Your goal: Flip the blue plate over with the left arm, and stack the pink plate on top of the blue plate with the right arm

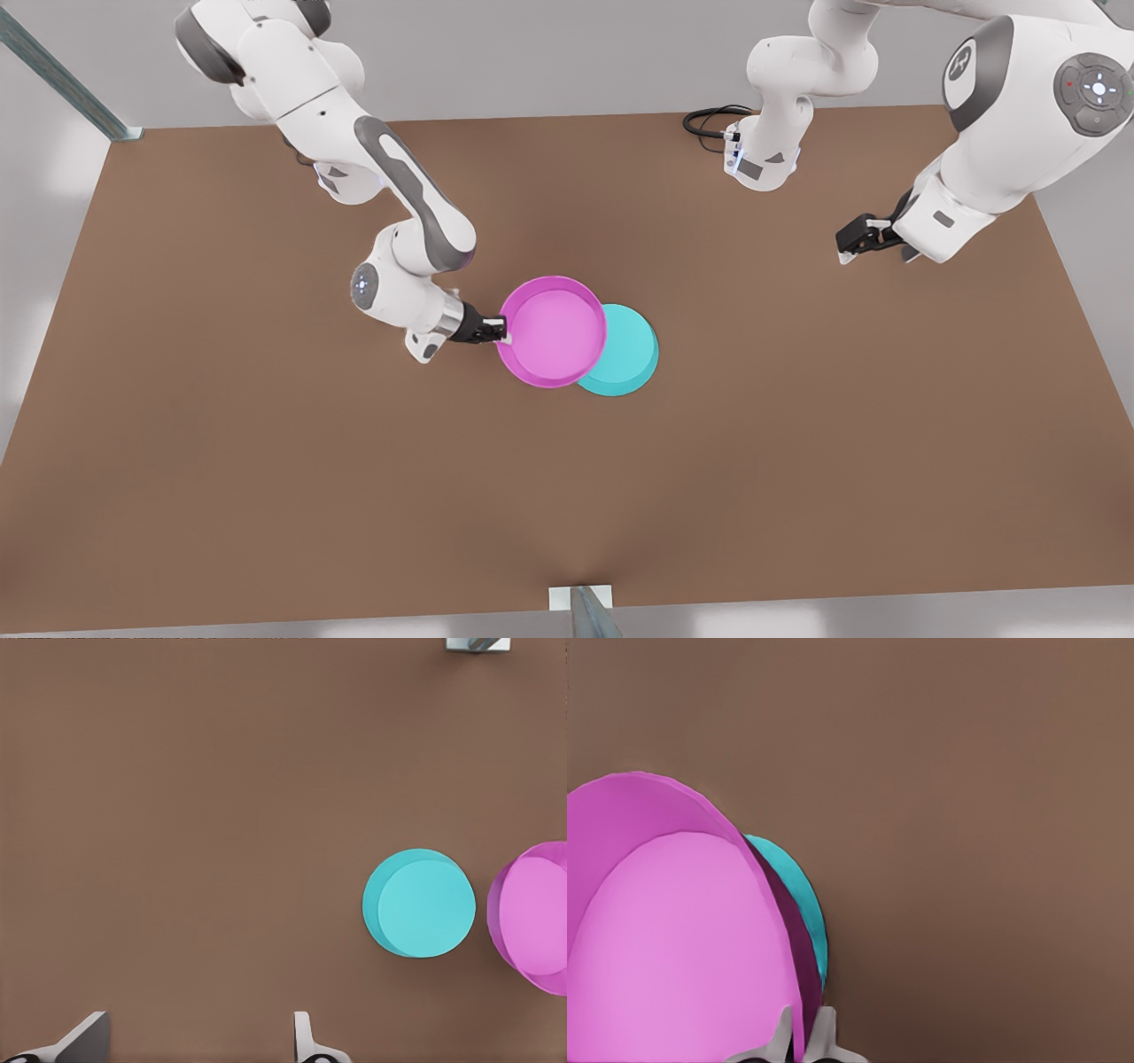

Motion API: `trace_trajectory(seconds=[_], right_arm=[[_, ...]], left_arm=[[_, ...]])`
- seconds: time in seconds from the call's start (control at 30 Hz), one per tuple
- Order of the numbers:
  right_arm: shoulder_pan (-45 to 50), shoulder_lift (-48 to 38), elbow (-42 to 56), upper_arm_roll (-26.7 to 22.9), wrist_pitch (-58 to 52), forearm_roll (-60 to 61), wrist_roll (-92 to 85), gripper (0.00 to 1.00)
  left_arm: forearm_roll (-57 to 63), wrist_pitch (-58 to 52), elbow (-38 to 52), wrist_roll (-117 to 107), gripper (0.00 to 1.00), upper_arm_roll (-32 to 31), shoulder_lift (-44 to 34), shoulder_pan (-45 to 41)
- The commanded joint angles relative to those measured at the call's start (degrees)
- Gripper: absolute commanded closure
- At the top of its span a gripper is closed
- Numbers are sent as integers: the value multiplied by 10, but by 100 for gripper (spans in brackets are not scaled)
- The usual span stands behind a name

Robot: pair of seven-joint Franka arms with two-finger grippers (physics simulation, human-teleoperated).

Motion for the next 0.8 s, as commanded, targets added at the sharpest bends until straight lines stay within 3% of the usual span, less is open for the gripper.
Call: trace_trajectory(seconds=[0.0,0.03,0.07,0.3,0.5,0.73,0.77], right_arm=[[20,3,7,-19,0,-1,5,79],[102,20,29,-86,-1,21,17,79],[142,31,41,-120,0,37,18,79],[328,101,104,-266,-3,85,63,79],[380,134,128,-309,-5,105,78,79],[375,165,154,-313,-5,106,75,79],[373,170,164,-313,-5,106,73,0]], left_arm=[[1,0,0,-1,0,0,0,2],[3,0,0,0,0,-1,1,11],[4,0,0,-1,0,-1,1,11],[3,2,0,-1,0,-2,1,10],[3,2,0,-1,0,-2,1,10],[3,2,0,0,0,-2,1,10],[3,2,0,-1,0,-2,1,11]])
